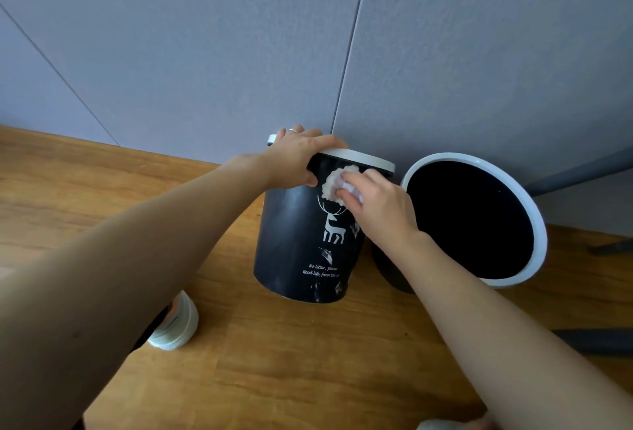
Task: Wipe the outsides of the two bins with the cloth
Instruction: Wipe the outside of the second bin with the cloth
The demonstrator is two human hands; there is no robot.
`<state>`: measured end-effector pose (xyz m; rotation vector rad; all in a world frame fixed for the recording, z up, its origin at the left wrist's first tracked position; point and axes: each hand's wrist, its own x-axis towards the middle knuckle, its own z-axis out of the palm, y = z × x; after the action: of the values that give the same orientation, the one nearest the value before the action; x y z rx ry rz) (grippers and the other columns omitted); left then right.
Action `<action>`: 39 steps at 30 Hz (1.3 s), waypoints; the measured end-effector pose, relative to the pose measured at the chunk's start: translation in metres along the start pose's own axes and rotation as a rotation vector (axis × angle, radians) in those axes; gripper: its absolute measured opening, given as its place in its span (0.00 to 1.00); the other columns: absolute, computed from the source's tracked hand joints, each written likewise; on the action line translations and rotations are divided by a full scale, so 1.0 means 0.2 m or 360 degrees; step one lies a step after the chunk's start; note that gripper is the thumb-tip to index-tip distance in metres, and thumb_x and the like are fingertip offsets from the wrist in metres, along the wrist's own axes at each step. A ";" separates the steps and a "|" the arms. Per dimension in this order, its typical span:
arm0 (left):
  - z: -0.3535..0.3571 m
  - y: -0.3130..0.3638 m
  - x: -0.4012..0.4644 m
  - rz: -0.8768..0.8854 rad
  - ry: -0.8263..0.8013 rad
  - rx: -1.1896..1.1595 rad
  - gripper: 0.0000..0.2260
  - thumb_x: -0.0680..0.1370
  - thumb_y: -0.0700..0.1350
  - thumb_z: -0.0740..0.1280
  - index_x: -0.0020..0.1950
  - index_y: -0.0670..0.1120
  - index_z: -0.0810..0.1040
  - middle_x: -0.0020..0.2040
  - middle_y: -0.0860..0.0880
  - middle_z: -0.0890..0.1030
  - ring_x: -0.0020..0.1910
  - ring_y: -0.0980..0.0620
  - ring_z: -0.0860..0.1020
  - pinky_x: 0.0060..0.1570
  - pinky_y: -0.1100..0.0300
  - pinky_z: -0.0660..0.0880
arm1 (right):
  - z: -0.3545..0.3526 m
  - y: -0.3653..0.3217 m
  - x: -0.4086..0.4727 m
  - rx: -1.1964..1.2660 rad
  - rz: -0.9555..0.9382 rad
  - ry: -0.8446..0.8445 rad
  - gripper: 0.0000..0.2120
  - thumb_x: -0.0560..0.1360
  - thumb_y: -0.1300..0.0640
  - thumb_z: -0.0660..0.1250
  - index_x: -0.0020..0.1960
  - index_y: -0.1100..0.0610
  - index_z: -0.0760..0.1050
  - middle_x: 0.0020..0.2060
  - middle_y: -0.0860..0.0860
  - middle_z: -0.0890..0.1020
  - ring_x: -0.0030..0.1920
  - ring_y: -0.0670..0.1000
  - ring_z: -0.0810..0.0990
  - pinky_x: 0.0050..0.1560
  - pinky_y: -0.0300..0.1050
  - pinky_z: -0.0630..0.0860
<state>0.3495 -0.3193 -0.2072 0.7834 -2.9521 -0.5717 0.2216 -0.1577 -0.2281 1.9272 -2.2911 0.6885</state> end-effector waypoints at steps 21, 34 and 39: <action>0.00 -0.01 -0.03 -0.0042 0.0017 -0.0162 0.33 0.67 0.41 0.74 0.68 0.59 0.68 0.54 0.54 0.73 0.57 0.47 0.69 0.62 0.46 0.64 | 0.00 -0.02 0.07 -0.0081 -0.0014 -0.0048 0.13 0.77 0.46 0.65 0.58 0.50 0.78 0.46 0.52 0.79 0.43 0.62 0.80 0.38 0.51 0.75; 0.00 -0.02 -0.05 0.0008 0.0032 0.0032 0.33 0.71 0.42 0.74 0.72 0.57 0.64 0.59 0.49 0.73 0.58 0.44 0.69 0.62 0.47 0.65 | 0.12 0.02 -0.28 -0.0120 -0.0355 -0.0189 0.05 0.71 0.54 0.73 0.47 0.53 0.81 0.38 0.50 0.80 0.32 0.53 0.80 0.27 0.43 0.74; -0.01 -0.02 -0.05 0.0018 0.0055 0.0034 0.33 0.71 0.42 0.73 0.72 0.56 0.64 0.58 0.48 0.74 0.57 0.44 0.70 0.60 0.51 0.65 | 0.09 0.00 -0.12 -0.0132 -0.0140 -0.0043 0.08 0.76 0.51 0.68 0.53 0.52 0.79 0.44 0.50 0.80 0.38 0.55 0.81 0.32 0.43 0.72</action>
<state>0.3614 -0.3182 -0.2071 0.7698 -2.9342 -0.5212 0.2303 -0.1415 -0.2518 1.9975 -2.1971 0.5529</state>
